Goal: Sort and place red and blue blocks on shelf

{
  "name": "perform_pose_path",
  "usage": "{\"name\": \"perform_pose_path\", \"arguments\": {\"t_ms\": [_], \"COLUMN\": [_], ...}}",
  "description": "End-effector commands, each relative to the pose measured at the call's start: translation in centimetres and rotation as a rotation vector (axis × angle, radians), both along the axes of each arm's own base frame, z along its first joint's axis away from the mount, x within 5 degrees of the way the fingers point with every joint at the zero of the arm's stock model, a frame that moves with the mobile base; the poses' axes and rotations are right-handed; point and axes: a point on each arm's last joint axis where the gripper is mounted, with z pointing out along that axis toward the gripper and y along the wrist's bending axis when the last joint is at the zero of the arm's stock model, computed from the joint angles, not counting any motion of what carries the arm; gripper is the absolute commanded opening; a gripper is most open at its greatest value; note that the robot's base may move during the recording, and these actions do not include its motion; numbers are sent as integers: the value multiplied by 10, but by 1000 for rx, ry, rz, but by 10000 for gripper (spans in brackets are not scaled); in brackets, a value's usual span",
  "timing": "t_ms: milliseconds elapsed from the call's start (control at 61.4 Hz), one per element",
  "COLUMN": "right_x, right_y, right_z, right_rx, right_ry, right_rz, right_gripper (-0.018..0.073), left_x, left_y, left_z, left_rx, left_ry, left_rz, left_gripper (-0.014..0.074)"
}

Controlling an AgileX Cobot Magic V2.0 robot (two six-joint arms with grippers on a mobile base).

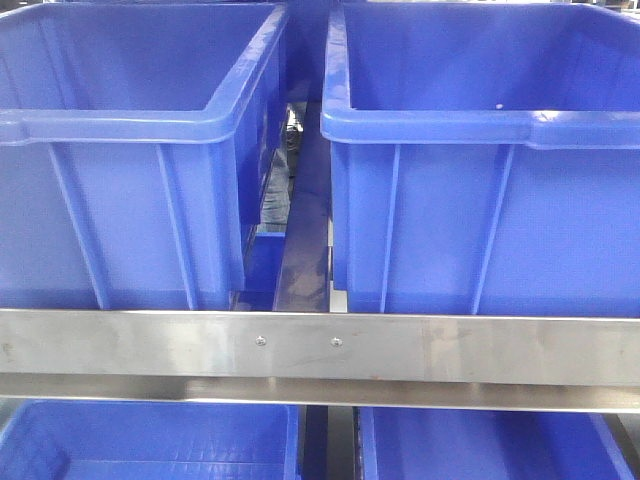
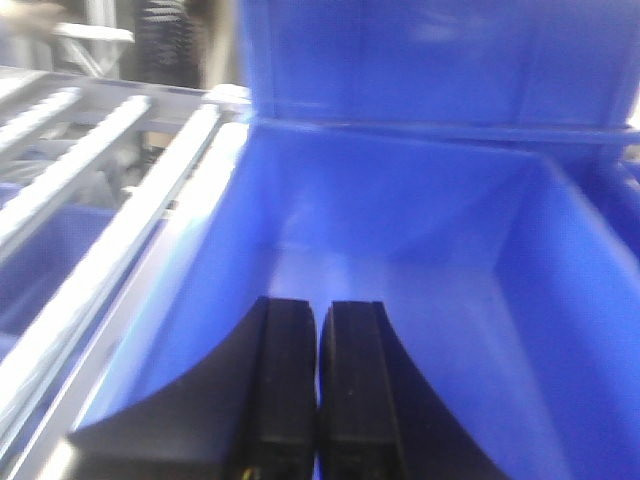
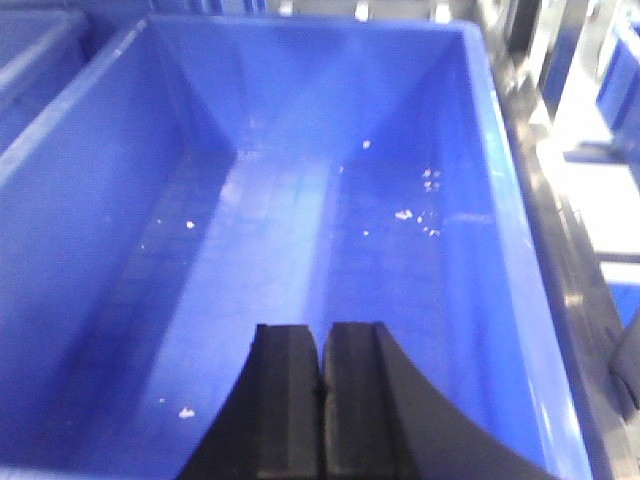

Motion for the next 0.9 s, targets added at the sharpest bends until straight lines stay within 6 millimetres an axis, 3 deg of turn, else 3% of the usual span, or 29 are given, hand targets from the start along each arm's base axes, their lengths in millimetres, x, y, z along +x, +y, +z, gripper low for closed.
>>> {"name": "perform_pose_path", "arguments": {"t_ms": [0,212,342,879], "right_x": [-13,-42,-54,-57], "right_y": [-3,-5,-6,-6], "right_z": [12,-13,-14,-13], "right_rx": [8,14,18,19], "right_ry": [-176,-236,-285,-296], "right_rz": [-11,-12,-12,-12], "right_gripper": [57,57,57,57], "left_x": [-18,-53,-65,-66], "left_y": [4,6,7,7], "left_z": [6,-17,-20,-21], "left_rx": [-12,-17,-20,-21], "left_ry": [-117,-176,-215,-220], "left_rz": [25,24,24,24], "left_gripper": [122,122,122,122]}}
